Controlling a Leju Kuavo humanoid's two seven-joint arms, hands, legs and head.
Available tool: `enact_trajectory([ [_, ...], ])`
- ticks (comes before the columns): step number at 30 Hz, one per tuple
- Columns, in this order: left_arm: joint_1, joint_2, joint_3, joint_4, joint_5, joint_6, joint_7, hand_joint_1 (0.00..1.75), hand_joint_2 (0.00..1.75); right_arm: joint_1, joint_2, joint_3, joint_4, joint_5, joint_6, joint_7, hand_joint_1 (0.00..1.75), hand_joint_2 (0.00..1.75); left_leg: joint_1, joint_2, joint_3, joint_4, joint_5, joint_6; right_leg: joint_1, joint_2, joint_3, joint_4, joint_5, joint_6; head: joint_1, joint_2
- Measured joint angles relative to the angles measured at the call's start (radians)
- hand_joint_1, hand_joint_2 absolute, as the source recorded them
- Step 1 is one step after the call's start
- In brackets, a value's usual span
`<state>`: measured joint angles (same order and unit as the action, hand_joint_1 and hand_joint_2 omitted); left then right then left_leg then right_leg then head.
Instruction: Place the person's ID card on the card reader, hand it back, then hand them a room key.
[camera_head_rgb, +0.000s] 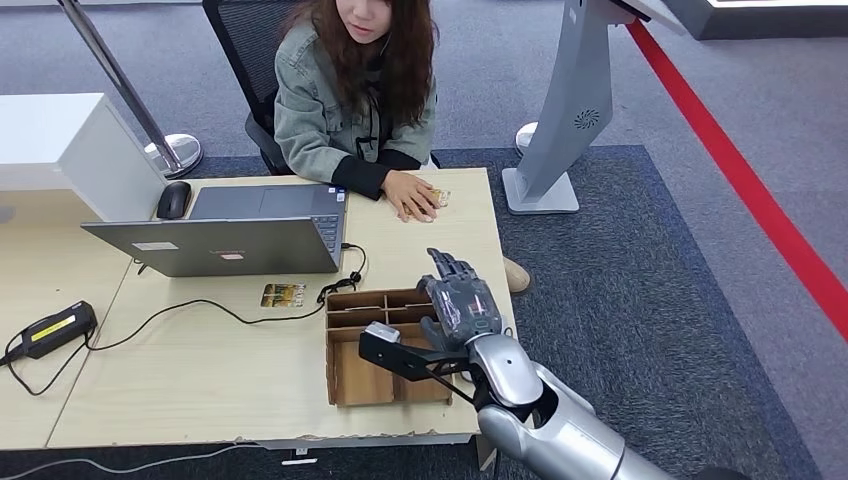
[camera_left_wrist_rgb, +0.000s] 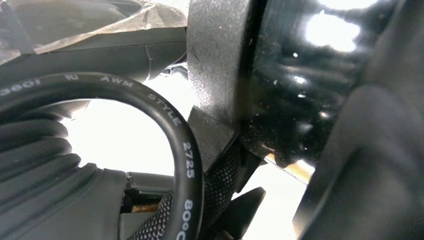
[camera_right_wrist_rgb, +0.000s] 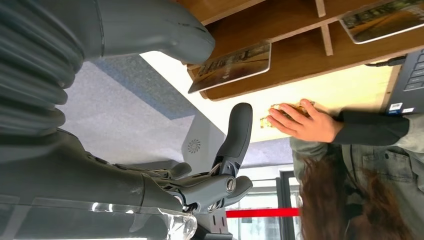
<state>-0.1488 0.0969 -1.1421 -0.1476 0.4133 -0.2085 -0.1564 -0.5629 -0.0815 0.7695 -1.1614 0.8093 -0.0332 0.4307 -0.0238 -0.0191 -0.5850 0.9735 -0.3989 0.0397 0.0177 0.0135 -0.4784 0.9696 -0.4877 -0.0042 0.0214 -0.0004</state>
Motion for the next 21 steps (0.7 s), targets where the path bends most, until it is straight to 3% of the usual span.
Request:
enact_trajectory([
  [9,-0.001,0.000,0.000,0.000,-0.002,-0.001,0.000,0.00,0.00,-0.001,0.006,-0.004,0.030,0.000,-0.009,0.002,1.15,1.75,0.000,0.000,0.000,0.000,0.000,0.000,0.000,0.000,0.000,0.000,0.000,0.000,0.000,0.000],
  [21,-0.004,0.000,0.000,0.000,-0.007,-0.004,0.000,0.00,0.00,-0.011,0.038,-0.004,0.066,0.006,-0.023,-0.001,1.16,1.75,0.000,0.000,0.000,0.000,0.000,0.000,0.000,0.000,0.000,0.000,0.000,0.000,0.000,0.000],
])
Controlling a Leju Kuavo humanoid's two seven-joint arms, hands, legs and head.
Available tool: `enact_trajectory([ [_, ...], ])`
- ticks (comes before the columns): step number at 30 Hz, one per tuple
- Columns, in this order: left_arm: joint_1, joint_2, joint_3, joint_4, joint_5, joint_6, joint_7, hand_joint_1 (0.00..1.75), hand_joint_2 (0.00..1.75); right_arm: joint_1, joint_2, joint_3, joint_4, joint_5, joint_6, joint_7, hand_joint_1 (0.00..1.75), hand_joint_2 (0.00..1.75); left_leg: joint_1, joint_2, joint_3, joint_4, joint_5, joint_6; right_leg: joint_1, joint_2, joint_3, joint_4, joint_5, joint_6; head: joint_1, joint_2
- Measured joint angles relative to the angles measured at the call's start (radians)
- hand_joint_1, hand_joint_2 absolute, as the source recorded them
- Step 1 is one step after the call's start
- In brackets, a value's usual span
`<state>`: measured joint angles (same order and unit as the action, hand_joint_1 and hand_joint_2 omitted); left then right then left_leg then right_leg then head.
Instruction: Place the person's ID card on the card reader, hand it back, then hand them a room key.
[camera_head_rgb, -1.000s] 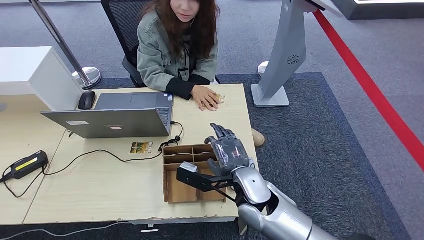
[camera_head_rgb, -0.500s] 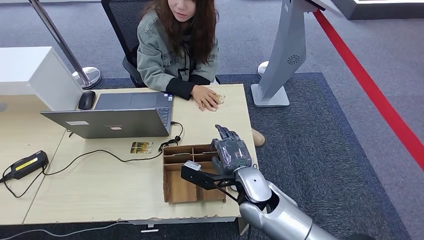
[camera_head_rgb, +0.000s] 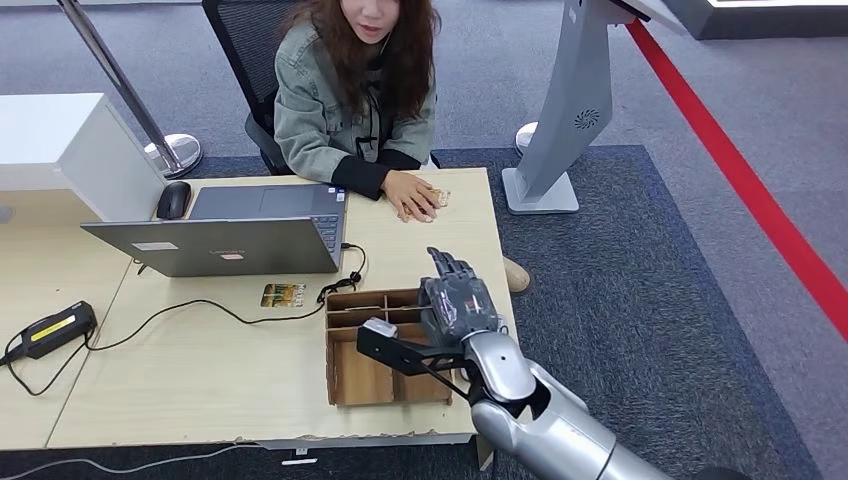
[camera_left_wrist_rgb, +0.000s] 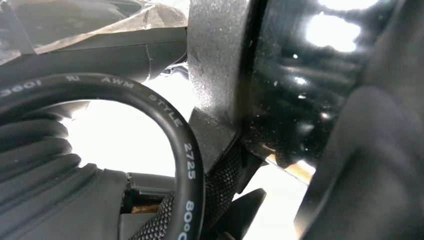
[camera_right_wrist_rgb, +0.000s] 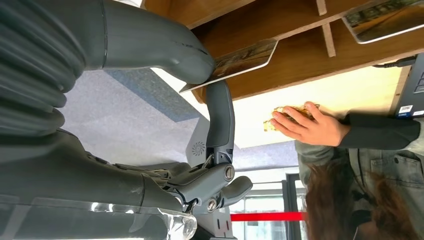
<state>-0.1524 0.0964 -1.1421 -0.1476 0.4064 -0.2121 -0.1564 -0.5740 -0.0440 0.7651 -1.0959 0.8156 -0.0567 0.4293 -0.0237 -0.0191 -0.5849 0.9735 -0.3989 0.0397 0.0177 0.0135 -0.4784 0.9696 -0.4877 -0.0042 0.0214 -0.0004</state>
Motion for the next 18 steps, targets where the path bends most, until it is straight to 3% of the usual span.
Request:
enact_trajectory([
  [18,-0.005,-0.002,0.000,0.000,-0.008,0.001,0.000,0.00,0.00,-0.014,0.028,0.000,0.050,-0.010,-0.043,-0.018,1.37,1.75,0.000,0.000,0.000,0.000,0.000,0.000,0.000,0.000,0.000,0.000,0.000,0.000,0.000,0.000],
])
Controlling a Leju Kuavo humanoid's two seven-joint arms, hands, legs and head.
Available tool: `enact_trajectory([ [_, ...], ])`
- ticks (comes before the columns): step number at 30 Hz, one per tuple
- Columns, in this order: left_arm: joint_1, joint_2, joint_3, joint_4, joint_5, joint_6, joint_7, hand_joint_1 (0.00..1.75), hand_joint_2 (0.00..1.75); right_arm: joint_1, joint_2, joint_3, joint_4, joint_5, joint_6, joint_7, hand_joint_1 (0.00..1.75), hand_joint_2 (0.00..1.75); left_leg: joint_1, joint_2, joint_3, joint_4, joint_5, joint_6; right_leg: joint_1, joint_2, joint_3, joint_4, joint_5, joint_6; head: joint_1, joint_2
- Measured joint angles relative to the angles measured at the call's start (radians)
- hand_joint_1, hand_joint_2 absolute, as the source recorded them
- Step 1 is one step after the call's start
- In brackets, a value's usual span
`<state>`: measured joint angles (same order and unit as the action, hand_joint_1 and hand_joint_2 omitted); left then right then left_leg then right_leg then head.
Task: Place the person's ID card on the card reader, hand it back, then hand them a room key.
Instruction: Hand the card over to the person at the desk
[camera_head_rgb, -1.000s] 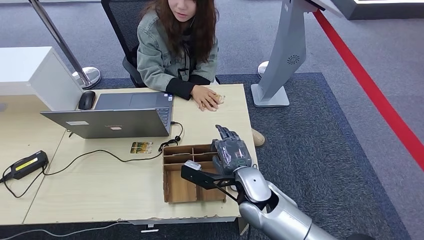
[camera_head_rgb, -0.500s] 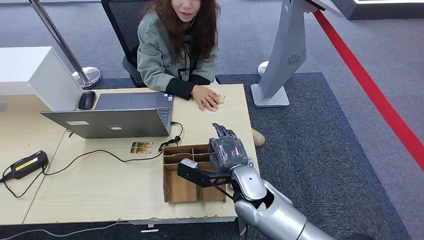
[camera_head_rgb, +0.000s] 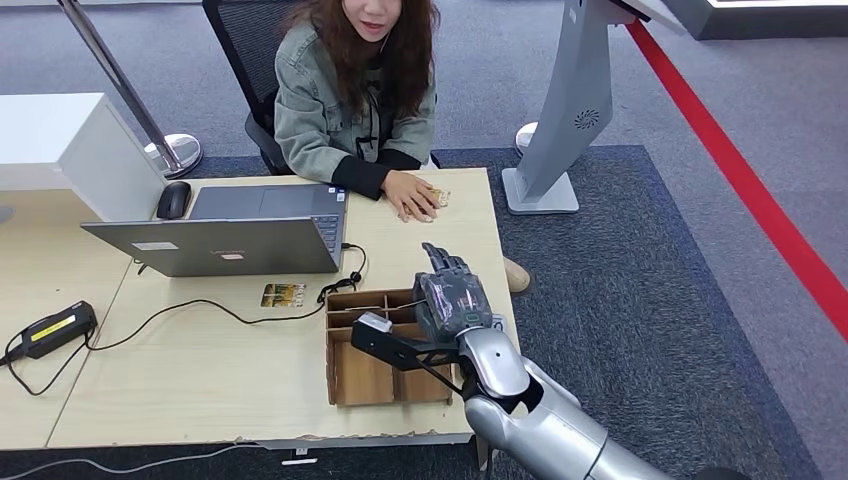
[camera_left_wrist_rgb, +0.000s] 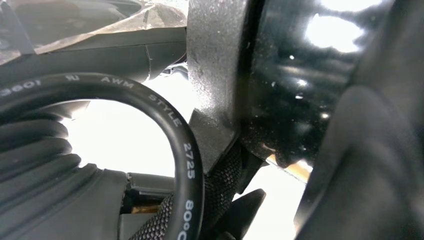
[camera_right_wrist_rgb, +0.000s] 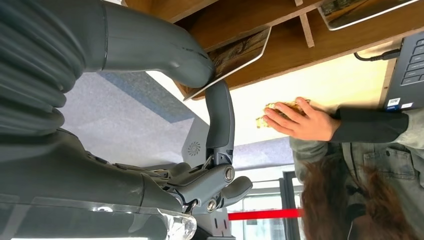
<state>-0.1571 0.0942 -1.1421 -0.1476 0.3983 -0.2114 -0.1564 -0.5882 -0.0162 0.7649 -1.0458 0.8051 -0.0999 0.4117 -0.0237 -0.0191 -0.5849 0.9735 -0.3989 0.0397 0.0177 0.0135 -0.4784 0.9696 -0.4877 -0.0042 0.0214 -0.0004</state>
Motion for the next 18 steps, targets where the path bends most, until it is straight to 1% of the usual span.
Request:
enact_trajectory([
  [3,0.000,0.000,0.000,0.000,0.000,0.001,0.000,0.00,0.00,0.000,0.002,-0.001,0.006,-0.004,-0.004,-0.001,1.46,1.75,0.000,0.000,0.000,0.000,0.000,0.000,0.000,0.000,0.000,0.000,0.000,0.000,0.000,0.000],
  [7,0.000,0.000,0.000,0.000,0.002,0.003,0.000,0.00,0.00,0.000,0.006,-0.005,0.014,-0.008,-0.007,-0.002,1.68,1.75,0.000,0.000,0.000,0.000,0.000,0.000,0.000,0.000,0.000,0.000,0.000,0.000,0.000,0.000],
  [10,0.000,0.000,0.000,0.000,0.003,0.003,0.000,0.00,0.00,-0.001,0.008,-0.008,0.018,-0.009,-0.008,-0.002,1.74,1.75,0.000,0.000,0.000,0.000,0.000,0.000,0.000,0.000,0.000,0.000,0.000,0.000,0.000,0.000],
  [12,0.000,0.000,0.000,0.000,0.003,0.003,0.000,0.00,0.00,-0.001,0.009,-0.009,0.019,-0.009,-0.008,-0.002,1.75,1.75,0.000,0.000,0.000,0.000,0.000,0.000,0.000,0.000,0.000,0.000,0.000,0.000,0.000,0.000],
  [14,0.000,0.000,0.000,0.000,0.003,0.003,0.000,0.00,0.00,-0.001,0.009,-0.010,0.020,-0.010,-0.008,-0.002,1.63,1.75,0.000,0.000,0.000,0.000,0.000,0.000,0.000,0.000,0.000,0.000,0.000,0.000,0.000,0.000],
  [16,0.000,0.000,0.000,0.000,0.003,0.003,0.000,0.00,0.00,-0.001,0.010,-0.011,0.021,-0.012,-0.008,-0.003,1.45,1.75,0.000,0.000,0.000,0.000,0.000,0.000,0.000,0.000,0.000,0.000,0.000,0.000,0.000,0.000],
  [17,0.000,0.000,0.000,0.000,0.003,0.003,0.000,0.00,0.00,0.000,0.011,-0.012,0.023,-0.014,-0.009,-0.003,1.39,1.75,0.000,0.000,0.000,0.000,0.000,0.000,0.000,0.000,0.000,0.000,0.000,0.000,0.000,0.000],
  [18,-0.001,0.000,0.000,0.000,0.003,0.004,0.000,0.00,0.00,0.000,0.012,-0.013,0.025,-0.016,-0.010,-0.003,1.36,1.75,0.000,0.000,0.000,0.000,0.000,0.000,0.000,0.000,0.000,0.000,0.000,0.000,0.000,0.000],
])
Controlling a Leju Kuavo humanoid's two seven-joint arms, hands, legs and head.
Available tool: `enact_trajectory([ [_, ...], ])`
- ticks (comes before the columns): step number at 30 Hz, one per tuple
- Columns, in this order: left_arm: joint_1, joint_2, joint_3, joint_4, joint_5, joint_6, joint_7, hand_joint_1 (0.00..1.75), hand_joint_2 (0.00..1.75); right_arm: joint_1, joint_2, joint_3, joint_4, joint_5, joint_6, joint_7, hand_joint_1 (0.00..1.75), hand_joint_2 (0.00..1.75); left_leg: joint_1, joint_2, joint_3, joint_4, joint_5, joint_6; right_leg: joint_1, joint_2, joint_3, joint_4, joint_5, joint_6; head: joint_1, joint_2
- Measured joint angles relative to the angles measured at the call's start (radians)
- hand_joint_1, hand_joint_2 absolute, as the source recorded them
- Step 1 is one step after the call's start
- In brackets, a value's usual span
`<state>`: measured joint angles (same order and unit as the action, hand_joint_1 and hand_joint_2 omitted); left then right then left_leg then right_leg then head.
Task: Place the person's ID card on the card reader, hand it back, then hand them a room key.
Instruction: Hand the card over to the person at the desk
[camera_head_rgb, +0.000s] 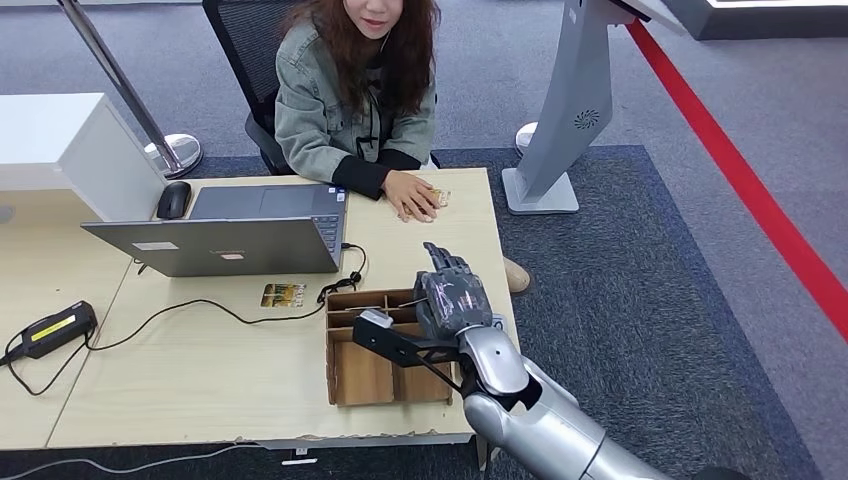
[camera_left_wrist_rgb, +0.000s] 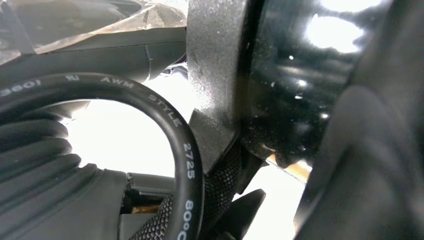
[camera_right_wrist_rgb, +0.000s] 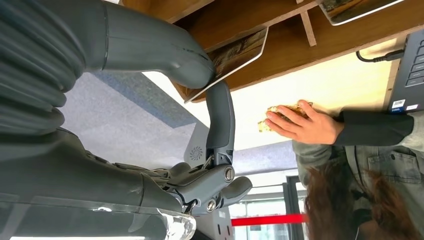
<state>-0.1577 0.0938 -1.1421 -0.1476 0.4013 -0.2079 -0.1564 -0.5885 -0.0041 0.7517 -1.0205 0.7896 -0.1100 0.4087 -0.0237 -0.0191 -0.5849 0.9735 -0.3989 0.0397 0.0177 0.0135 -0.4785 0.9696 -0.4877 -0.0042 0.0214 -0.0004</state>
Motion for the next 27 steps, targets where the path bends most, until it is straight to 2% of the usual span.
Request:
enact_trajectory([
  [6,-0.001,0.000,0.000,0.000,-0.002,0.000,0.000,0.00,0.00,0.001,0.007,-0.001,0.016,-0.010,-0.019,-0.012,1.39,1.75,0.000,0.000,0.000,0.000,0.000,0.000,0.000,0.000,0.000,0.000,0.000,0.000,0.000,0.000],
  [11,-0.001,0.000,0.000,0.000,-0.006,0.000,0.000,0.00,0.00,0.001,0.015,-0.001,0.028,-0.014,-0.031,-0.017,1.69,1.75,0.000,0.000,0.000,0.000,0.000,0.000,0.000,0.000,0.000,0.000,0.000,0.000,0.000,0.000],
  [13,-0.001,0.000,0.000,0.000,-0.006,0.000,0.000,0.00,0.00,0.001,0.018,-0.002,0.031,-0.016,-0.034,-0.017,1.75,1.75,0.000,0.000,0.000,0.000,0.000,0.000,0.000,0.000,0.000,0.000,0.000,0.000,0.000,0.000],
  [27,-0.001,0.000,0.000,0.000,-0.003,0.003,0.000,0.00,0.00,0.001,0.015,-0.005,0.027,-0.019,-0.044,-0.014,1.75,1.75,0.000,0.000,0.000,0.000,0.000,0.000,0.000,0.000,0.000,0.000,0.000,0.000,0.000,0.000],
])
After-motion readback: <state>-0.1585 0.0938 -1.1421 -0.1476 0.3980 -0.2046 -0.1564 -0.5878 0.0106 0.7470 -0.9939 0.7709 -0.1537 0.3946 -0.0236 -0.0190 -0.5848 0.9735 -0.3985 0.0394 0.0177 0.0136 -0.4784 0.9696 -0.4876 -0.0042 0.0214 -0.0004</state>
